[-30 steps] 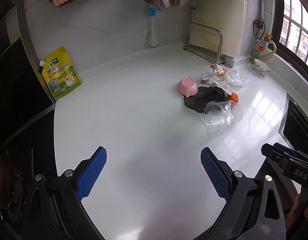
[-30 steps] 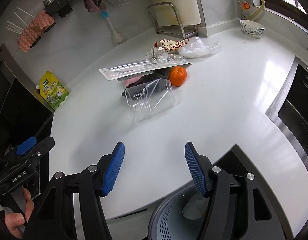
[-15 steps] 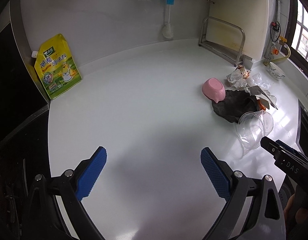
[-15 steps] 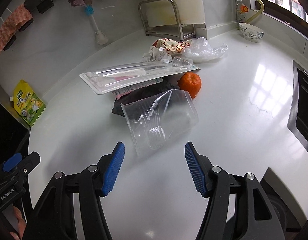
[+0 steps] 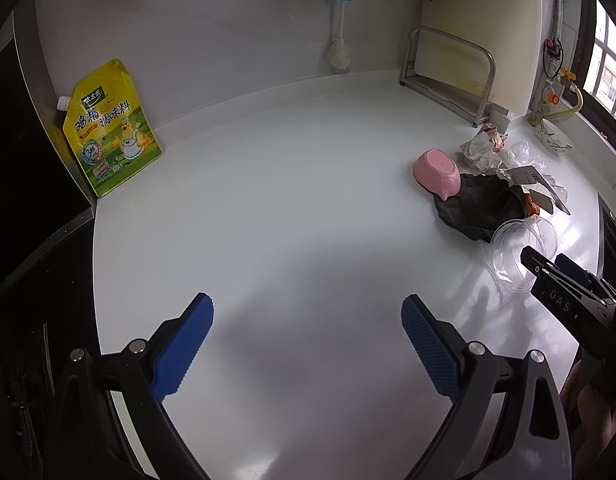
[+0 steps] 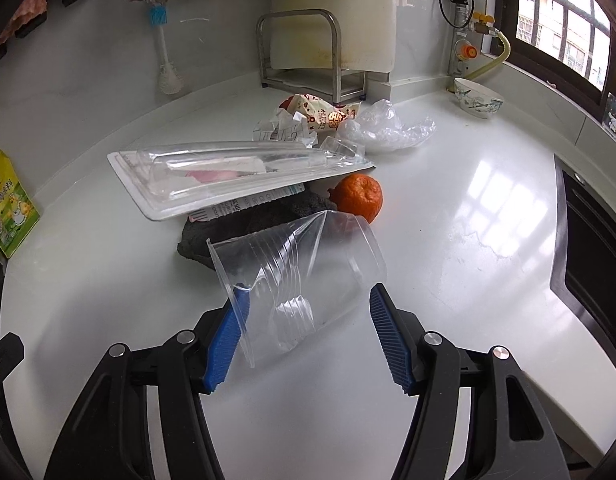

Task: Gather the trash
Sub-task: 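Move the right tool to the clear plastic cup and grasp its rim, then lift the cup with the right tool while the left tool grasps the toothbrush pack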

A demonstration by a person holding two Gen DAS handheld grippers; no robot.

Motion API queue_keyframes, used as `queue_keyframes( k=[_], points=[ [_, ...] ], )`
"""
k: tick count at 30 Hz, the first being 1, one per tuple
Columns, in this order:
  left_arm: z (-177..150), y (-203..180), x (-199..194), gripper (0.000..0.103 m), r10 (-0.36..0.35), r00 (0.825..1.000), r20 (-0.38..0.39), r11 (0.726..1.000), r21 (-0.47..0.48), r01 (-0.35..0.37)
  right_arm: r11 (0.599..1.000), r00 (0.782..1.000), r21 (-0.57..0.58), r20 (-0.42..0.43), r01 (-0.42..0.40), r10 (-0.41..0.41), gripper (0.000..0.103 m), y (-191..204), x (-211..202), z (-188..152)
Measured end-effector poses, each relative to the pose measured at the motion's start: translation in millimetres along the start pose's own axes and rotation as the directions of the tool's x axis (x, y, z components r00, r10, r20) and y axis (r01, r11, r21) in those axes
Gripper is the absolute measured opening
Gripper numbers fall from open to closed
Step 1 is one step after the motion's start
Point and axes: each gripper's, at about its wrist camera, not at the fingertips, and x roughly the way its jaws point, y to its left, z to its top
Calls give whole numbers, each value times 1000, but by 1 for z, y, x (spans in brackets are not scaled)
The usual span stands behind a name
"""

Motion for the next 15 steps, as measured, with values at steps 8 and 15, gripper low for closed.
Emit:
queue_keyframes(
  k=[8,15],
  points=[
    [5,-23,-5,93,-50,999,11,998,28,50,999,999,11,-17,-33,33,9,-14,4,0],
    [13,-66,-12,93,-136,990,29,988,80,133,995,998,78,4,-66,66,7,-47,-8,-1]
  ],
)
